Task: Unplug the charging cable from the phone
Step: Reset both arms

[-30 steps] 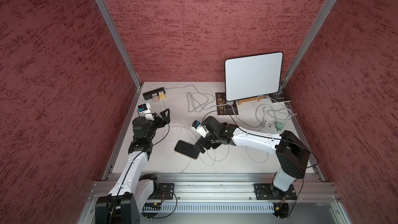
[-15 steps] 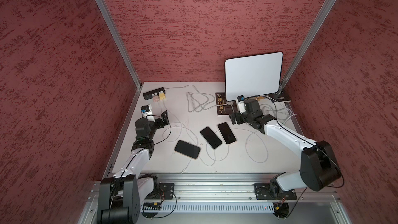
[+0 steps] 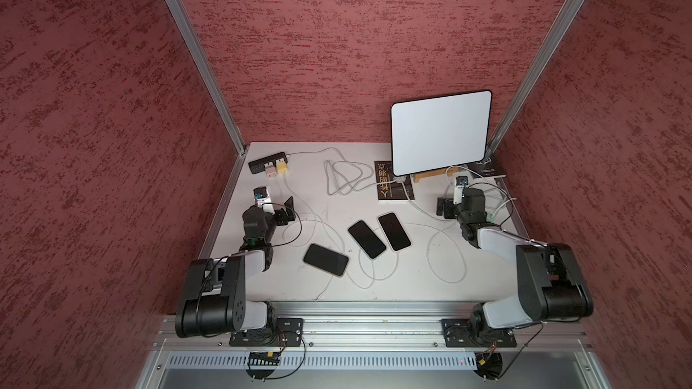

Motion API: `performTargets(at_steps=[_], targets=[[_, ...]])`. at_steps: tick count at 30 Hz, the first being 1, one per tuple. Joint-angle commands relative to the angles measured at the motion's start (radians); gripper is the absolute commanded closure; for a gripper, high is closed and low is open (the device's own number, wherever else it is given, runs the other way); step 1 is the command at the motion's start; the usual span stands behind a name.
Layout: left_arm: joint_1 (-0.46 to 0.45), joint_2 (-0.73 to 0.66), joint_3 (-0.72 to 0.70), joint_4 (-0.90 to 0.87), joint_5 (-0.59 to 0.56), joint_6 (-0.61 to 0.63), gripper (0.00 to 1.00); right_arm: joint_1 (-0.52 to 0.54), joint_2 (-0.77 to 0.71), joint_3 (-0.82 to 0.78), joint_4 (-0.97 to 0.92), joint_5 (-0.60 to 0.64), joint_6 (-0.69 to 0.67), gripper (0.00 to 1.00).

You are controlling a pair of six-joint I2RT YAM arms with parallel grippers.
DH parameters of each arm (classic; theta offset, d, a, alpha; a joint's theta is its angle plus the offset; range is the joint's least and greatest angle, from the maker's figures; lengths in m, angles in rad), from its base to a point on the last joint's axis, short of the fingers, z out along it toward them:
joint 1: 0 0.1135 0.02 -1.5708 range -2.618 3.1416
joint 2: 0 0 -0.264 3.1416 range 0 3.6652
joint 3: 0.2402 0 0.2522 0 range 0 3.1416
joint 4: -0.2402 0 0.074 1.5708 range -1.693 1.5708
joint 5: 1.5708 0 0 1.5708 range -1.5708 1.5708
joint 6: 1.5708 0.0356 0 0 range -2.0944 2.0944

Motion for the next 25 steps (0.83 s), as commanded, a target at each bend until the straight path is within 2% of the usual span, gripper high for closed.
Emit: performTargets(at_steps=[1, 6, 9, 12, 14, 25], targets=[[-0.024, 0.082, -0.018, 0.190, 0.029, 0.065, 0.00, -0.010, 0.023, -0.015, 0.176, -0.014, 0.025, 0.01], [-0.042, 0.107, -0.029, 0.238, -0.050, 0.051, 0.00, -0.012, 0.024, -0.042, 0.218, -0.017, 0.023, 0.01], [-0.079, 0.103, -0.052, 0.274, -0.045, 0.104, 0.00, -0.011, 0.006, -0.134, 0.361, -0.019, 0.022, 0.01], [-0.121, 0.111, -0.058, 0.295, -0.167, 0.118, 0.00, -0.012, 0.052, -0.220, 0.565, -0.018, 0.020, 0.01], [-0.134, 0.110, -0.031, 0.244, -0.221, 0.114, 0.00, -0.011, 0.046, -0.225, 0.571, 0.002, 0.027, 0.01], [-0.127, 0.111, 0.020, 0.152, -0.244, 0.094, 0.00, -0.011, 0.045, -0.220, 0.560, 0.011, 0.030, 0.01]])
